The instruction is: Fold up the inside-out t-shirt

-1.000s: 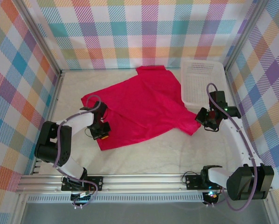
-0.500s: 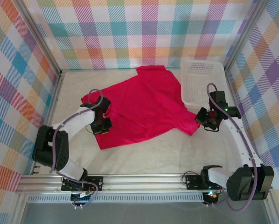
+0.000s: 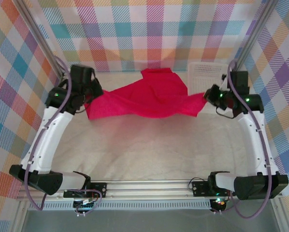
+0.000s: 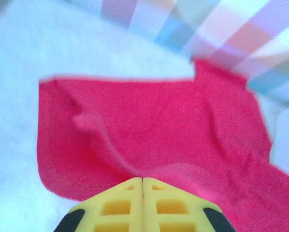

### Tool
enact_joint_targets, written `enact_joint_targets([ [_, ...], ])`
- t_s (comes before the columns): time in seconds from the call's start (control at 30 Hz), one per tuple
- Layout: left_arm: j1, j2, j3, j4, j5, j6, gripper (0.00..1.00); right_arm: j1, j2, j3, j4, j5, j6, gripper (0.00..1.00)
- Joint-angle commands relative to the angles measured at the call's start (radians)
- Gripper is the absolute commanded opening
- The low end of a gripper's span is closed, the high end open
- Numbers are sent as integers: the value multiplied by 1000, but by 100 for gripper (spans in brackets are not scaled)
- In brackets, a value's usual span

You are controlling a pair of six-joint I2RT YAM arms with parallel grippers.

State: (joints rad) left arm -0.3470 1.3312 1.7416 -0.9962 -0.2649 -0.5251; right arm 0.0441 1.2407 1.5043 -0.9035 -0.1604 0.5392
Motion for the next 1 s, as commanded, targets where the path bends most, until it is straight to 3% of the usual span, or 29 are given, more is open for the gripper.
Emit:
enact_joint_targets([
  [0.0, 19, -20, 180, -10, -149, 86, 0, -3, 11, 196, 26, -83, 18, 0],
  [0.23, 34, -106, 431, 134, -220, 190, 0, -4, -19, 531, 45, -154, 37, 0],
  [0.4, 34, -194, 487, 204, -196, 254, 0, -3, -99, 653, 58, -173, 5, 0],
  [0.6, 34, -253, 562, 222, -172, 320, 0, -4, -156, 763, 58, -99, -25, 0],
  [0.83, 34, -210, 566, 194, -236, 402, 0, -4, -28, 839, 46, -56, -49, 0],
  [0.97, 34, -159, 419, 236, -320, 460, 0, -4, 75, 768, 94, -76, -43, 0],
])
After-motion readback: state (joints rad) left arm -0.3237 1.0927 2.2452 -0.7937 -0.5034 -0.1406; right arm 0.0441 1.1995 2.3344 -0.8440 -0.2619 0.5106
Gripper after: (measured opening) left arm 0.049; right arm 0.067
